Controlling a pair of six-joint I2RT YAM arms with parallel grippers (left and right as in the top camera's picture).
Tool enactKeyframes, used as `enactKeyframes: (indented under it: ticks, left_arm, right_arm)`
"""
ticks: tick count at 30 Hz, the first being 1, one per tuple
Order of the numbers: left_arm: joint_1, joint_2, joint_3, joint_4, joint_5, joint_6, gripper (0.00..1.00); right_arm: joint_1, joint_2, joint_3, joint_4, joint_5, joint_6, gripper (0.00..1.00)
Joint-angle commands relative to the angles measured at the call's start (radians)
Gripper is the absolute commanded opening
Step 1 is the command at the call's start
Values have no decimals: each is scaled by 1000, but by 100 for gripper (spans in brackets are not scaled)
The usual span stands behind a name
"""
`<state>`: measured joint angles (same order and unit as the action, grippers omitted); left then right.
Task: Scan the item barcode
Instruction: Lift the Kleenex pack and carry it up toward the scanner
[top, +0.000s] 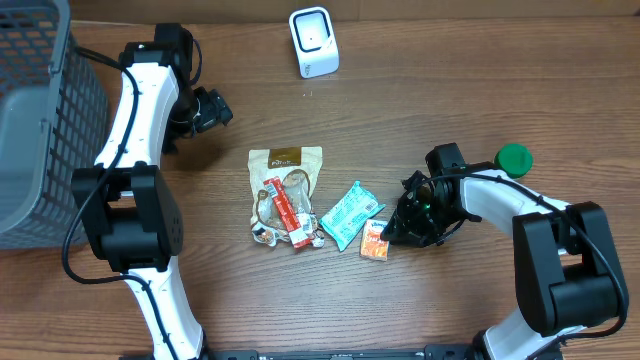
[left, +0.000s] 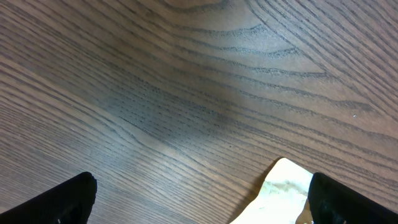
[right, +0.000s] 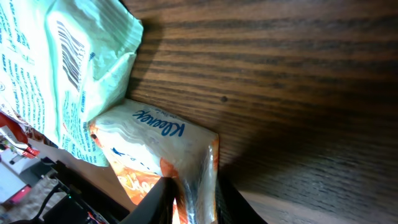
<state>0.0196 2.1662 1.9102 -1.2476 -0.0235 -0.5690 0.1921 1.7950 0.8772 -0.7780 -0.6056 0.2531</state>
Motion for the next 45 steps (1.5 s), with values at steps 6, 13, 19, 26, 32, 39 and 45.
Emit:
enactKeyframes:
  ticks: [6, 13, 19, 26, 32, 39, 45]
  left_arm:
    - [-7, -16, 16, 0, -10, 12, 100]
    - [-7, -16, 16, 0, -10, 12, 100]
    - [-7, -16, 16, 0, -10, 12, 100]
    - [-8, -16, 16, 0, -10, 12, 100]
    - [-7, -16, 16, 0, -10, 12, 100]
    - [-7, -16, 16, 0, -10, 12, 100]
    - [-7, -16, 16, 0, -10, 12, 100]
  right_arm:
    - [0, 21, -31, 14, 64, 3, 4]
    - [-86, 15, -20, -40, -394, -339, 4]
    - [-204, 13, -20, -183, -615, -612, 4]
    - [-240, 13, -21, -236, -888, -773, 4]
    - [-240, 13, 10, -201, -964, -751, 4]
    - [-240, 13, 78, -301, -964, -752, 4]
    - [-240, 13, 174, -405, -964, -752, 4]
